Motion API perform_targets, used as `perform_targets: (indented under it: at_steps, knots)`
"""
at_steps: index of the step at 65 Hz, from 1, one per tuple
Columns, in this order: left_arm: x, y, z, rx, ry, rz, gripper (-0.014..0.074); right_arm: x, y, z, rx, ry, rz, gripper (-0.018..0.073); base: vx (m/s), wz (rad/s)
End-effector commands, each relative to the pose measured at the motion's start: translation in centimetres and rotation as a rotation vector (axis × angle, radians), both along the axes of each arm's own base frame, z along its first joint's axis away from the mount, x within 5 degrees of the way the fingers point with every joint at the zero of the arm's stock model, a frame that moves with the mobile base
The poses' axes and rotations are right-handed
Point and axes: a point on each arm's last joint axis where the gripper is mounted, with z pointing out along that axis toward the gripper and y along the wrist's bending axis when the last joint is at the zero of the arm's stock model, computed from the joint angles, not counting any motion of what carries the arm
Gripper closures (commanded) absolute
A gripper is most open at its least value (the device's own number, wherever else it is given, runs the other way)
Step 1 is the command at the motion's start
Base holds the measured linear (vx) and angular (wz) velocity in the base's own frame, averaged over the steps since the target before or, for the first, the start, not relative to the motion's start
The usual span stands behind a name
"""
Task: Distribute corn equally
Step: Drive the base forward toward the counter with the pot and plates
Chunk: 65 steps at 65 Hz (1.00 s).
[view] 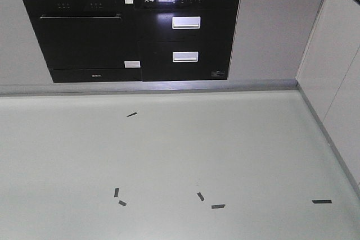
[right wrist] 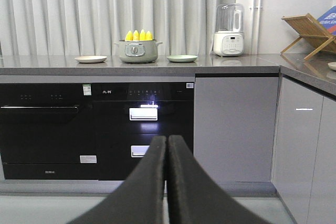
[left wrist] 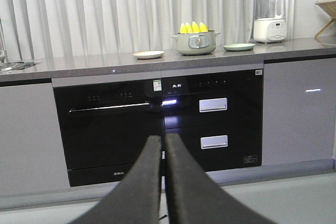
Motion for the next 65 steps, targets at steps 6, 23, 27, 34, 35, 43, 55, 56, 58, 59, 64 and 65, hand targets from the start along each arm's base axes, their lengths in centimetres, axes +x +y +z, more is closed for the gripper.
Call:
perform_targets:
  at_steps: [6,23,27,34,35,43,55,56,58,59,64,65]
  knots:
    - [-0.17,-0.05,0.38,-0.013,-0.076,-0.008,0.0603,-0.07,-0.01,0.47,-0.008,-0.076,-0.004,0.057,0.0,0.0]
    - [-0.17,-0.05,0.38,-0.013,-0.076,-0.008,0.0603,-0.07,-0.01,0.47,-0.008,-0.076,-0.004,0.057,0.0,0.0]
    - [-0.17,-0.05,0.38,-0.013,-0.076,-0.008,0.0603,-0.07,-0.01,0.47,-0.008,-0.076,-0.004,0.057,0.0,0.0]
    - [-0.17,-0.05,0.38,-0.013,-0.076,-0.008,0.0603,-0.07,-0.01,0.47,-0.008,-0.076,-0.004,0.057,0.0,0.0]
    - [-0.17,-0.05,0.38,-0.013,-0.076,-0.008,0.0603,-0.07,-0.01,0.47,-0.008,-0.076,-0.004,0.057,0.0,0.0]
    - [-0.17,-0.05,0.38,-0.013,-0.076,-0.008,0.0603,-0.07,-0.01,0.47,-0.008,-0.076,-0.004,0.057,0.0,0.0]
    - [-0.17,-0.05,0.38,-0.013,-0.076,-0.008,0.0603,-0.07,-0.01,0.47,-0.008,-0.076,-0.004,0.057,0.0,0.0]
    - [-0.17,-0.05,0.38,-0.013,-0.076,-0.008,0.0603,-0.07,-0.01,0.47,-0.008,-0.076,-0.004,0.057,0.0,0.0]
    - [-0.17,-0.05,0.38,-0.013,-0.076,-0.008,0.0603,-0.07,-0.01,0.47,-0.008,-0.076,-0.004,0.057,0.0,0.0]
    - [-0.17,-0.05,0.38,-0.013,-0.076,-0.008,0.0603,-0.07,-0.01,0.47,-0.008,-0.076,-0.004,0.057,0.0,0.0]
    - [-0.17,-0.05,0.38,-0.013,-0.076,-0.008,0.0603,-0.07,-0.01,0.47,-0.008,-0.076,-0.004,0.057,0.0,0.0]
    - [-0.17,-0.05,0.38,-0.013,-0.076,-0.008,0.0603,-0.07,-0.01,0.47,-0.008,-0.076,-0.004,0.057,0.0,0.0]
